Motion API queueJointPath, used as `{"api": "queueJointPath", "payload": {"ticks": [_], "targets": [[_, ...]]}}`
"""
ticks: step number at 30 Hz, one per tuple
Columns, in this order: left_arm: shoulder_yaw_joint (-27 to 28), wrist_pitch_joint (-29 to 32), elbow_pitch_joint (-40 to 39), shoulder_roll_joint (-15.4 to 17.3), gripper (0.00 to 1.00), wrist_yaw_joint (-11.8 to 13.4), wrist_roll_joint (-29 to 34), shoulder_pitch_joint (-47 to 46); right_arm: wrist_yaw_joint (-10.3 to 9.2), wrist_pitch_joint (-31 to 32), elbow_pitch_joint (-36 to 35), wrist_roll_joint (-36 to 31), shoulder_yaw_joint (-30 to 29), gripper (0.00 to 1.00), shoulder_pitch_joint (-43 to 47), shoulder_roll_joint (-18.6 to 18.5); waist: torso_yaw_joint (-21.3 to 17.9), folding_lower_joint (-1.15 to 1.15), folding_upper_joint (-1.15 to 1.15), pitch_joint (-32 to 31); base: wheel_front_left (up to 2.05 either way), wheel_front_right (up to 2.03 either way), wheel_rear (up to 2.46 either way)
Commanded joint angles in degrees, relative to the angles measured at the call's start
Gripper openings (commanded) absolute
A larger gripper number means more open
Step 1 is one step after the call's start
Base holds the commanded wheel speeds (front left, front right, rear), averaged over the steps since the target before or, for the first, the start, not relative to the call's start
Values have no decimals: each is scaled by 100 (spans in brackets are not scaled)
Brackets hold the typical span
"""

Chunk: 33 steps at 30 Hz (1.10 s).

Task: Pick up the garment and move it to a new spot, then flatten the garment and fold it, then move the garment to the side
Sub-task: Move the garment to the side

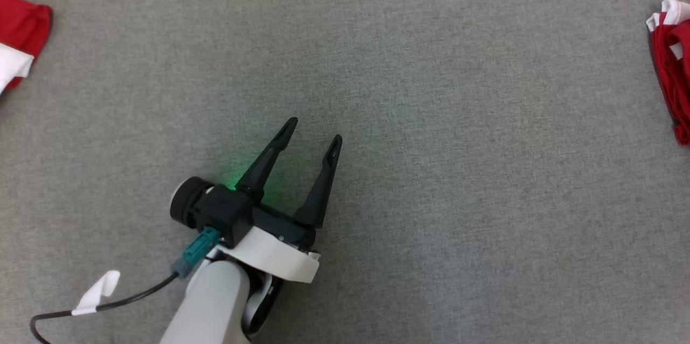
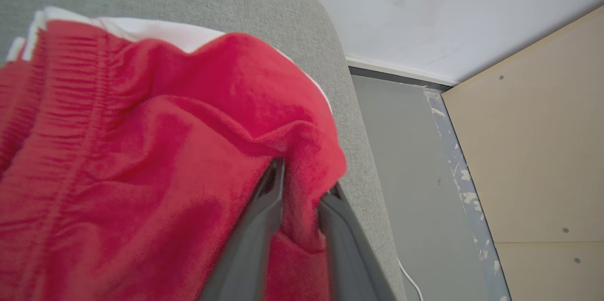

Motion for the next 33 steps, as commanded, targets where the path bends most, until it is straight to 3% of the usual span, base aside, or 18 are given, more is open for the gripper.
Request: {"api": "queueJointPath", "payload": {"ticks": [1,10,15,27,33], "targets": [[84,19,158,96,100,2,49,55,-11,-74,105,-33,10,100,-84,47,6,0,0,-22,0,0,0],[110,12,106,46,100,-5,-72,230,-12,-725,843,-428,95,100,-292,165,5,0,0,-633,0,0,0],[177,12,95,25,100,26,-177,492,-12,-1211,843,-528,108,100,-296,458,23,0,0,-1262,0,0,0],[509,12,32,7,100,152,-322,1100,-11,-1688,-505,-163,313,100,450,973,238,0,0,-2430,0,0,0],[940,12,-61,72,100,230,-289,1403,-11,-1794,-1505,45,-60,100,1236,1041,387,0,0,-2752,0,0,0]]}}
